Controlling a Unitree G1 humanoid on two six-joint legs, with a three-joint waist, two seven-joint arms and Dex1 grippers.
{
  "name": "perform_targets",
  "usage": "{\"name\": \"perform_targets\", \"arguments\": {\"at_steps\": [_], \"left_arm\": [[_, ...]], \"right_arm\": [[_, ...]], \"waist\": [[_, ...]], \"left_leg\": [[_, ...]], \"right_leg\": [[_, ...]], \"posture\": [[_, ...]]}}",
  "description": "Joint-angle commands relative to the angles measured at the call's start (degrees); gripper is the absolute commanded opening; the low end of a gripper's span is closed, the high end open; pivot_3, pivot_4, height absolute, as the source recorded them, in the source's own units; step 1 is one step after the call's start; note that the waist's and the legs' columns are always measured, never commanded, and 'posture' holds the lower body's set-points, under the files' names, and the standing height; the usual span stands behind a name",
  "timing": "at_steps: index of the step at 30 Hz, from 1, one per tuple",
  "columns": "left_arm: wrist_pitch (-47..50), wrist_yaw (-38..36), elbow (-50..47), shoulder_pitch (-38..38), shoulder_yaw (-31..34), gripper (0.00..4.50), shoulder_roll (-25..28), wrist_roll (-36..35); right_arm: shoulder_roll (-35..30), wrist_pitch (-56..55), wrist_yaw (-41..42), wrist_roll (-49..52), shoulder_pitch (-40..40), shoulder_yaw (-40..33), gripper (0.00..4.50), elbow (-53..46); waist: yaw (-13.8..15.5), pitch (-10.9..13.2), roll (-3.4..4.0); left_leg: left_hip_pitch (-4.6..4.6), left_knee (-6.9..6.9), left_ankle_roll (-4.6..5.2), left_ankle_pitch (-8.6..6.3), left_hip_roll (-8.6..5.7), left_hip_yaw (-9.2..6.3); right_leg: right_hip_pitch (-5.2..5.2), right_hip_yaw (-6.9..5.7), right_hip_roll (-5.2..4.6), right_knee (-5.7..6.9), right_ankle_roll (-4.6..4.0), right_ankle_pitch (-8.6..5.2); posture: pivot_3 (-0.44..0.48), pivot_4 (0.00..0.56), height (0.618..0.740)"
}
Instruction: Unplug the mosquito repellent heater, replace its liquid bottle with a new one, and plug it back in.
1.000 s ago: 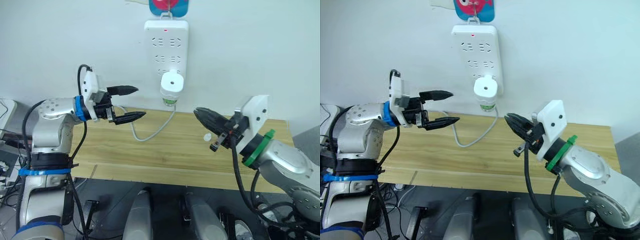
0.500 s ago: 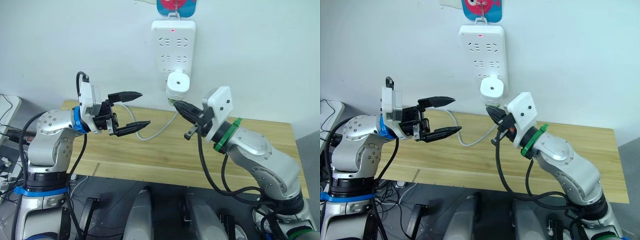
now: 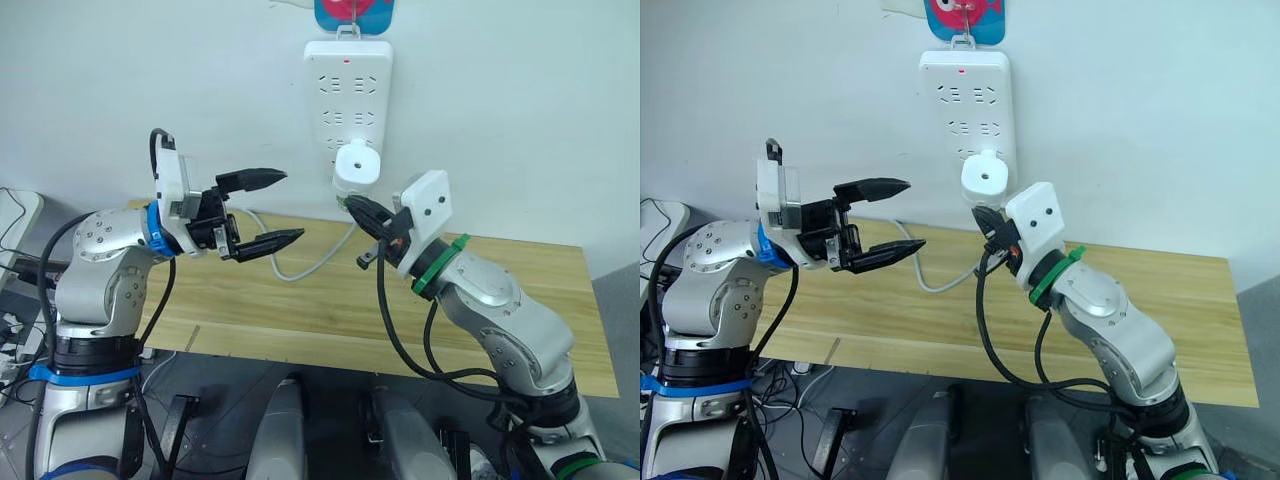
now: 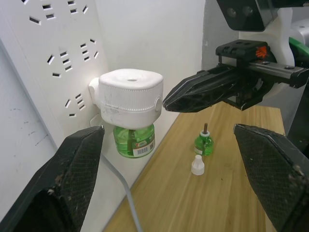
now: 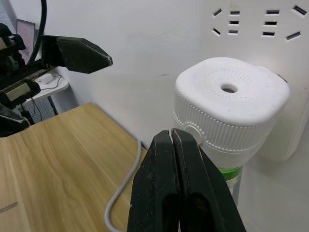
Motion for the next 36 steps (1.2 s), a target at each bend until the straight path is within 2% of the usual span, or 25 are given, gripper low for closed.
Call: {"name": "perform_targets", "arguments": {"at_steps": [1,26,36], "left_arm": [[0.1,0.1,-2.3,-0.2,0.3,4.5,0.4,-1.4],[-0.4,0.3,-2.0,-0.6,-0.4,4.5,0.3,-1.1],[-1.4,-0.3,-1.1,-0.6,-0.7,4.5,0.1,-0.5]], "right_arm": [[0.6,-0.5,0.2,-1.6,-0.4,-0.5,0.05,-1.4],[3.3,-0.7,-1.3,-8.4,-1.6,-2.6,0.05,1.6],[1.5,3.8,4.8,-1.4,2.3,-4.3,0.05,-5.8]], "waist": [[0.0,0.0,0.0],[0.1,0.0,0.0],[0.1,0.0,0.0]], "left_leg": [[0.0,0.0,0.0,0.0,0.0,-0.01],[0.01,0.01,-0.02,0.02,0.02,-0.01],[0.0,-0.06,-0.01,0.04,0.0,-0.01]], "right_leg": [[0.0,-0.01,0.0,0.0,0.0,0.0],[0.0,-0.01,0.0,0.0,0.0,0.0],[0.0,0.0,0.0,-0.03,0.0,0.0]], "posture": [[0.123,0.32,0.74],[0.116,0.333,0.74],[0.11,0.332,0.74]]}}
